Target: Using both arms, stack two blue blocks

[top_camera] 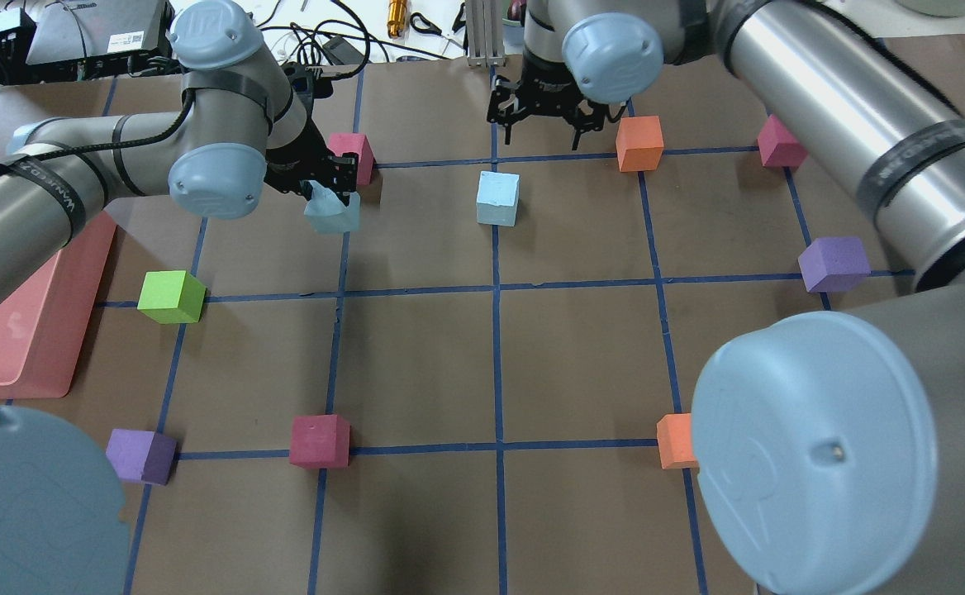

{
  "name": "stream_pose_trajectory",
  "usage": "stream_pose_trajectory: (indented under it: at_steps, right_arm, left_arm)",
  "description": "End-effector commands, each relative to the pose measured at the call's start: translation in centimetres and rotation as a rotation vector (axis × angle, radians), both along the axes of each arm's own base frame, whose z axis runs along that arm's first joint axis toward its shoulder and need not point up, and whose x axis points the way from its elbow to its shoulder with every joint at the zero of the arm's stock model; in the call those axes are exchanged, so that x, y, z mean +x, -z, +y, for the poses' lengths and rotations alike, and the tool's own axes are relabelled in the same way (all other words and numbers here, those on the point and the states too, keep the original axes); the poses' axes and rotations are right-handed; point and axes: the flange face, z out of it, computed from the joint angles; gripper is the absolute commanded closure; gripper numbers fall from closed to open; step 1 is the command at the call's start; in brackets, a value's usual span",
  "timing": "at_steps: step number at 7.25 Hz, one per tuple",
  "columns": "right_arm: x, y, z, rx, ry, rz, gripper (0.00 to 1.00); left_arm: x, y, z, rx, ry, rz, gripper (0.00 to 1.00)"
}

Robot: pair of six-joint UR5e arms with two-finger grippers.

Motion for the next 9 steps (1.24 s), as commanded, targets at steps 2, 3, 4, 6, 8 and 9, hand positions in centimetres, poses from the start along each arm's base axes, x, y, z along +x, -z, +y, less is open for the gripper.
stream_pose_trajectory:
  at_steps: [2,3,4,6,8,9]
  right_arm:
    - [-10.5,-9.1,5.0,0.069,-0.061,0.055,0.00]
    - [-11.5,-9.8,8.1,0.104,-0.086,0.110,0.00]
    - [-11.4,-9.7,11.4,0.120,-0.086,0.117,0.00]
    - [-11.9,-10.9,15.1,0.057,-0.078,0.121,0.00]
    - [-11.0,-11.9,15.7,0.034,-0.074,0.088,0.00]
    - [-11.4,-12.0,16.0,0.036,-0.069,0.072,0.00]
  left_arm:
    - [-7.3,-3.7,-2.1,-0.013,-0.057,0.052,1.00]
    - [-9.6,-4.0,-2.7,-0.015,-0.063,0.059,1.00]
    - [-12.3,-3.3,-2.9,-0.011,-0.067,0.064,1.00]
    - [-17.4,-2.9,-3.7,-0.024,-0.072,0.077,1.00]
    - [-20.3,-1.8,-4.0,-0.025,-0.057,0.072,1.00]
    - [-20.7,-1.1,-3.9,-0.017,-0.052,0.067,1.00]
